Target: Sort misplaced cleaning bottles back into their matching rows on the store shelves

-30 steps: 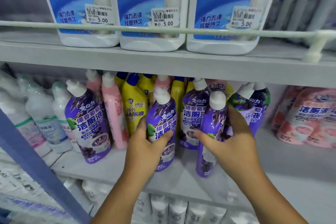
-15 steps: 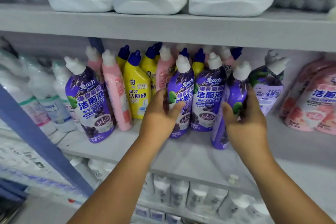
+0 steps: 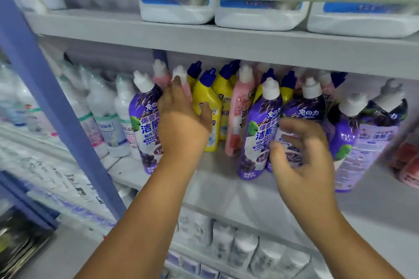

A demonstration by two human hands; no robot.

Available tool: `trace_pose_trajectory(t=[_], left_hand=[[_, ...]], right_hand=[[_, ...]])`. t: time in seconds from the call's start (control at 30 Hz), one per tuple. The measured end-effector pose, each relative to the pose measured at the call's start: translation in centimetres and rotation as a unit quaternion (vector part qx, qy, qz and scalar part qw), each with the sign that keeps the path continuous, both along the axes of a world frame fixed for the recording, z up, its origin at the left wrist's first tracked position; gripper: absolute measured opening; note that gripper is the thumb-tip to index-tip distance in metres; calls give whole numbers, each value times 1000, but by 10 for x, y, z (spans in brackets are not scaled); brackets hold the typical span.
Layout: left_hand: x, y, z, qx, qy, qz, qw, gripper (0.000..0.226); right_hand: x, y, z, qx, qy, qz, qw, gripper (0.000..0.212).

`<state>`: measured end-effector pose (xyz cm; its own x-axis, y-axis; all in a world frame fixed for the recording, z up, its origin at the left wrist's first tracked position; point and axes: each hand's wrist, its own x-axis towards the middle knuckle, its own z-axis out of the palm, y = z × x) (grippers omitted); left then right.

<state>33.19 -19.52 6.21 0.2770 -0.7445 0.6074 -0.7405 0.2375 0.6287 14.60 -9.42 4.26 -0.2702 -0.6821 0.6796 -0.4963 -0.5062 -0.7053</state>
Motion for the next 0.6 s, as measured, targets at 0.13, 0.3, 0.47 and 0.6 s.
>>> trace_pose_trajectory(t=[0.13,0.3,0.47,0.6], left_hand=[[-13,-23,8,72,10,20,997,93],[-9,-23,-25,153,92,36,983,69],[7,24,-35,128,145,-33,981,46],[34,70,-37,131,148,-55,979,45]], right_hand=[[16,-7,5,87,-33,51,994,27],[27,-13,12,101,-51,83,990,25],[43,-33,29,84,-61,105,989,34],[66,-70,58,106,-86,129,982,27]])
